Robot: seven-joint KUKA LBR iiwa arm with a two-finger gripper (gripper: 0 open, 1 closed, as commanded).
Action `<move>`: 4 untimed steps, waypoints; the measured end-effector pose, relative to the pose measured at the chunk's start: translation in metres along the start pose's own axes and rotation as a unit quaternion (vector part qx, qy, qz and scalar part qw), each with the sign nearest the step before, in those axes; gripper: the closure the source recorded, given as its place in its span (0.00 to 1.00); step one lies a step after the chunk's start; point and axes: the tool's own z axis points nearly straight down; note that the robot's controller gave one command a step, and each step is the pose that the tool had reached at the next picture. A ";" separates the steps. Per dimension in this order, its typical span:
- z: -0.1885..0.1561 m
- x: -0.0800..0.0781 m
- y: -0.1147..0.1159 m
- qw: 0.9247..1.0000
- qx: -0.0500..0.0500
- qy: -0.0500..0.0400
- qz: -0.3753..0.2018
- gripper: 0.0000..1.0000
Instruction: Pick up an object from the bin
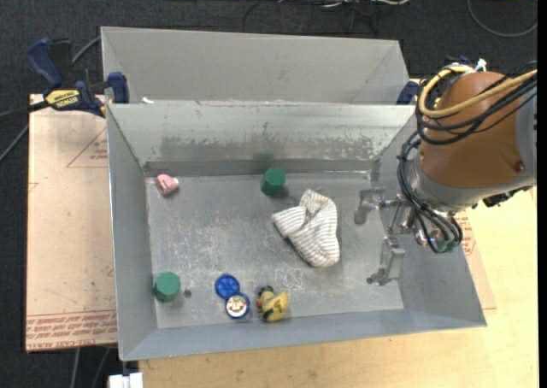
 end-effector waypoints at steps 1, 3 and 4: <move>-0.004 -0.002 0.000 1.000 0.000 -0.004 -0.002 0.00; 0.023 0.011 0.056 0.994 0.001 -0.005 -0.110 0.00; 0.100 -0.034 0.020 0.991 -0.001 -0.001 -0.135 0.00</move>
Offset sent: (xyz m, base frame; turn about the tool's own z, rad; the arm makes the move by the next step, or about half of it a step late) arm -0.0140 0.0525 -0.0711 -0.1306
